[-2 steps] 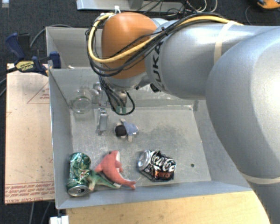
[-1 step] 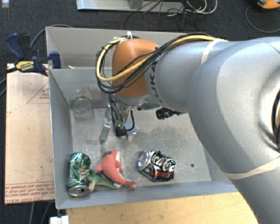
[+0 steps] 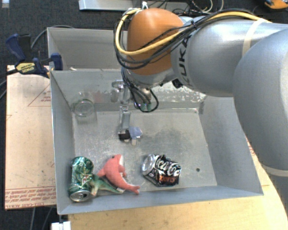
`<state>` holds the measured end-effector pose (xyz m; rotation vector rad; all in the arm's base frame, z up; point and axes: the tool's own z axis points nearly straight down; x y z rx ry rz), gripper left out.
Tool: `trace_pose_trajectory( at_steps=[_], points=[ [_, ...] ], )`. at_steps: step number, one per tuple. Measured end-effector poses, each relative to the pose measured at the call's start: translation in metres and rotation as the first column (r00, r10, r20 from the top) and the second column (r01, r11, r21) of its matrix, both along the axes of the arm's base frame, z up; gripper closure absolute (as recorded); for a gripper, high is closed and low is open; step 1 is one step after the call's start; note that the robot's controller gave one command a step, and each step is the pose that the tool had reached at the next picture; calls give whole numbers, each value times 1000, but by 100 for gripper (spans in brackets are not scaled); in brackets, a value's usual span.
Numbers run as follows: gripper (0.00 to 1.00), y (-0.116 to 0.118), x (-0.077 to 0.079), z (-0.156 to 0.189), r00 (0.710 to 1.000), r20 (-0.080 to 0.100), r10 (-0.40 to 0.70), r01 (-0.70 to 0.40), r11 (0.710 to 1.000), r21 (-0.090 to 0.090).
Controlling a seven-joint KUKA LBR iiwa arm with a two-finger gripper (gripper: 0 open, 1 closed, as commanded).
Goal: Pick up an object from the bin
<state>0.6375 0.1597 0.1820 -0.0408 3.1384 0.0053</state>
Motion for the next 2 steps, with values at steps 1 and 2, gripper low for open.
trace_pose_trajectory(
  at_steps=[1, 2],
  points=[
    [0, -70, -73, -82, 971, -19, -237, 237, 971, -10],
    [0, -20, -36, -102, 994, 3, -113, 113, 994, 3]
  ],
)
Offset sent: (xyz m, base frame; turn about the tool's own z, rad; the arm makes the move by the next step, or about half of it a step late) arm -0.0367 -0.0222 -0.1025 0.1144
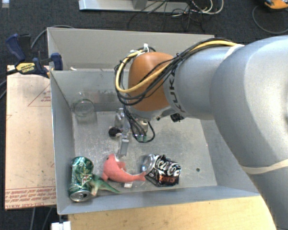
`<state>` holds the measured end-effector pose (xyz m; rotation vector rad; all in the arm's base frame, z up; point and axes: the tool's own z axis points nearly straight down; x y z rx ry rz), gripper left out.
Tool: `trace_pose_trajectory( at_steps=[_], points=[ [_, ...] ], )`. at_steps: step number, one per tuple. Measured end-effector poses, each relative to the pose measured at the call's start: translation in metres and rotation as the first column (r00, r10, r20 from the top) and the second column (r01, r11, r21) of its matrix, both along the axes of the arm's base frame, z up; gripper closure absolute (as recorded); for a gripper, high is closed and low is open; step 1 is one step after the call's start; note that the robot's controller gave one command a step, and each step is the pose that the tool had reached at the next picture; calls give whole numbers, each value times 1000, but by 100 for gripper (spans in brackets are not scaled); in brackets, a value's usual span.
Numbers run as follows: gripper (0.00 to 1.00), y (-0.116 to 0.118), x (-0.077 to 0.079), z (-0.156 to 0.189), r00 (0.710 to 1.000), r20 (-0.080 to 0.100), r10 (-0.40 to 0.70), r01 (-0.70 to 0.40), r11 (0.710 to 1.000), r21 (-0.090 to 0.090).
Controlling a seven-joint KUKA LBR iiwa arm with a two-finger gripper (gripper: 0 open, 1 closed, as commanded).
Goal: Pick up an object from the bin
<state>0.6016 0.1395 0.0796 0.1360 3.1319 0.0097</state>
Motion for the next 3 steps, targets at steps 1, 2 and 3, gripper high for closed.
trace_pose_trajectory(
  at_steps=[1, 2, 3],
  points=[
    [100, -65, 24, 6, 891, -19, -454, 454, 891, -15],
    [100, -65, 24, 6, 891, -19, -454, 454, 891, -15],
    [100, -108, 53, 57, 884, -13, -467, 467, 884, -13]
  ],
)
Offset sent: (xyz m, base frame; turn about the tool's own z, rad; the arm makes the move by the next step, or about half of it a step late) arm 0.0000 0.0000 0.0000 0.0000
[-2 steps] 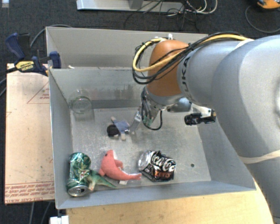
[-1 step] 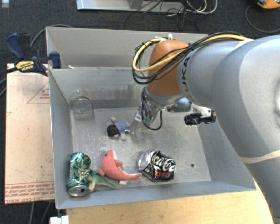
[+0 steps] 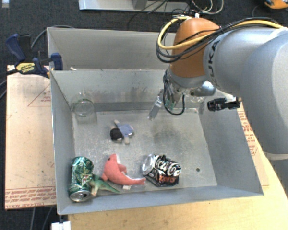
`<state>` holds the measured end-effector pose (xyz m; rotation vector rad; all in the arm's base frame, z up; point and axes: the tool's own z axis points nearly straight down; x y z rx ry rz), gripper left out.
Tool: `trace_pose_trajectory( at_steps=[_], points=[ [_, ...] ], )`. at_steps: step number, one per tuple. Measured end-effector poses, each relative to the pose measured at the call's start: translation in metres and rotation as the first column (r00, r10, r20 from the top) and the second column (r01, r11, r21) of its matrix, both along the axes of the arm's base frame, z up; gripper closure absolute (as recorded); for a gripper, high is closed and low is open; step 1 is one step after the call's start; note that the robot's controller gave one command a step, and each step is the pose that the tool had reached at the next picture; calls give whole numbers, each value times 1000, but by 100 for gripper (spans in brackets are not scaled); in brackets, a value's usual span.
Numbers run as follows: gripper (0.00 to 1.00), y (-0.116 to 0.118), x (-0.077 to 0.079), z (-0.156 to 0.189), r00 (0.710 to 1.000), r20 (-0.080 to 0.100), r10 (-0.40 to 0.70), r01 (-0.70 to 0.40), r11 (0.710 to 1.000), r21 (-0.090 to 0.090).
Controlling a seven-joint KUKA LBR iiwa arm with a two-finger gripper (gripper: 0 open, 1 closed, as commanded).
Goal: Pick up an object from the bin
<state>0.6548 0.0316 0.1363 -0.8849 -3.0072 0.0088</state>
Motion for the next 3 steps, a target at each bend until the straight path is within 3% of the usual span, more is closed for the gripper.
trace_pose_trajectory(
  at_steps=[1, 2, 3],
  points=[
    [100, 8, -59, -52, 960, -4, 280, -280, 960, 5],
    [100, -29, -47, -57, 992, 2, 125, -125, 992, 1],
    [100, -37, -117, -65, 982, -1, 191, -191, 982, 4]
  ],
)
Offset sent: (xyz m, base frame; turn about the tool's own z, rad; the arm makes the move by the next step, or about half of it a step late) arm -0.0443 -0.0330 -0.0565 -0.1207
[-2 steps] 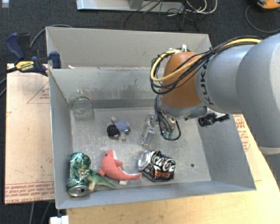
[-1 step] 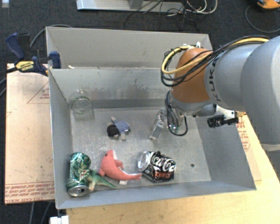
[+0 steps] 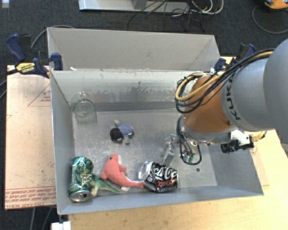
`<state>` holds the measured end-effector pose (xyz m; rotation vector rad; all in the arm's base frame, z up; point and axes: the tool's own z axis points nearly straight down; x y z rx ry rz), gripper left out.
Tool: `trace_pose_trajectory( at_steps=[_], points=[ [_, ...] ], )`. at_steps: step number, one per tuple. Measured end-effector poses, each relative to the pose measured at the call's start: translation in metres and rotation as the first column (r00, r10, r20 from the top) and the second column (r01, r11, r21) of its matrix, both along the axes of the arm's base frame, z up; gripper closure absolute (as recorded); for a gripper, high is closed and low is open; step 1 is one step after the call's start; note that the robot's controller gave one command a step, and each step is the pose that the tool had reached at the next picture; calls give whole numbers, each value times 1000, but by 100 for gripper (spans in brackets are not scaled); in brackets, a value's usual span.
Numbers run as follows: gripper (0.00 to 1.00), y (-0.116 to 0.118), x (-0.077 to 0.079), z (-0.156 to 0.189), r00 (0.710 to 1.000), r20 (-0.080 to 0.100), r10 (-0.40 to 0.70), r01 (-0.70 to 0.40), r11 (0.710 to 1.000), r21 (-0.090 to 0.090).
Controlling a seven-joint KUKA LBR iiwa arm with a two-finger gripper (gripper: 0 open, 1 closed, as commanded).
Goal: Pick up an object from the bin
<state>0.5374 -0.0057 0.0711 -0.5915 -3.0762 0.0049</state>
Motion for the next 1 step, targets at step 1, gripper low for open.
trace_pose_trajectory(
  at_steps=[1],
  points=[
    [100, 4, 7, -1, 996, 5, -84, 84, 996, -2]
  ],
)
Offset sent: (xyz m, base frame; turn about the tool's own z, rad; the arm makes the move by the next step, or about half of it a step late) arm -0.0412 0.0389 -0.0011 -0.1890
